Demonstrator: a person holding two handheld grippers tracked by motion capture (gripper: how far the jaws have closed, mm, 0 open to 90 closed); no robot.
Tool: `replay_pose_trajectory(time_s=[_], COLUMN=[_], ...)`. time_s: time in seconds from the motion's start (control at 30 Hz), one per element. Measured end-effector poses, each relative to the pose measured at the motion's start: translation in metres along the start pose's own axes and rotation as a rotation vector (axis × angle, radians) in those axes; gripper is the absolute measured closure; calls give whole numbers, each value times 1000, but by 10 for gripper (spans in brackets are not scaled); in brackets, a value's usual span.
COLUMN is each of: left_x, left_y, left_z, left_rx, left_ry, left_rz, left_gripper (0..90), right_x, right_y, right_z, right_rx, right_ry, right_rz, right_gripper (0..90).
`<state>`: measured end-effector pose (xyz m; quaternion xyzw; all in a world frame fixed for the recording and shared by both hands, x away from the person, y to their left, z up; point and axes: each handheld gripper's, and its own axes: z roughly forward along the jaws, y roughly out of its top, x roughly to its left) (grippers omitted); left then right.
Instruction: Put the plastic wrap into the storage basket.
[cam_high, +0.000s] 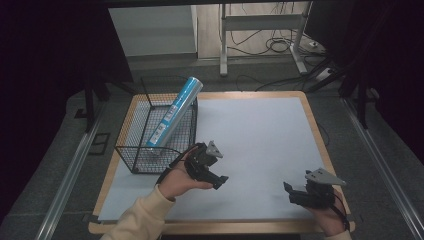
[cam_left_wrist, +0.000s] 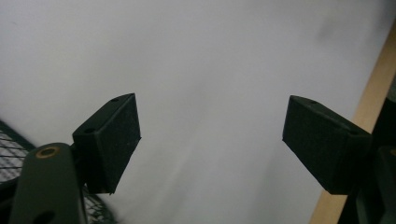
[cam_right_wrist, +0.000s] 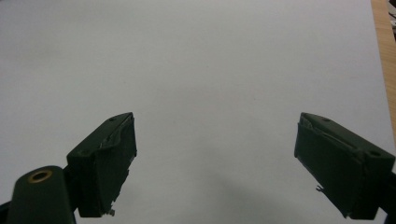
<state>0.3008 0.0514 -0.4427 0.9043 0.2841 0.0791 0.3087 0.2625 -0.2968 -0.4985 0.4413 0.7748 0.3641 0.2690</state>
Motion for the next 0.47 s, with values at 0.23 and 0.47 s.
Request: replay_pose_trajectory(time_s=[0.23,0.47], left_x=[3,3], left_y=[-7,-8], left_z=[7,6], left_rx=[8,-3], left_ry=[-4,-6], left_rz=[-24,-26], left_gripper=[189,188], right_x=[1,0], right_y=[0,0], right_z=[1,1], right_rx=[-3,-9], right_ry=[-5,6], right_rz=[-1,-8], right_gripper=[134,133])
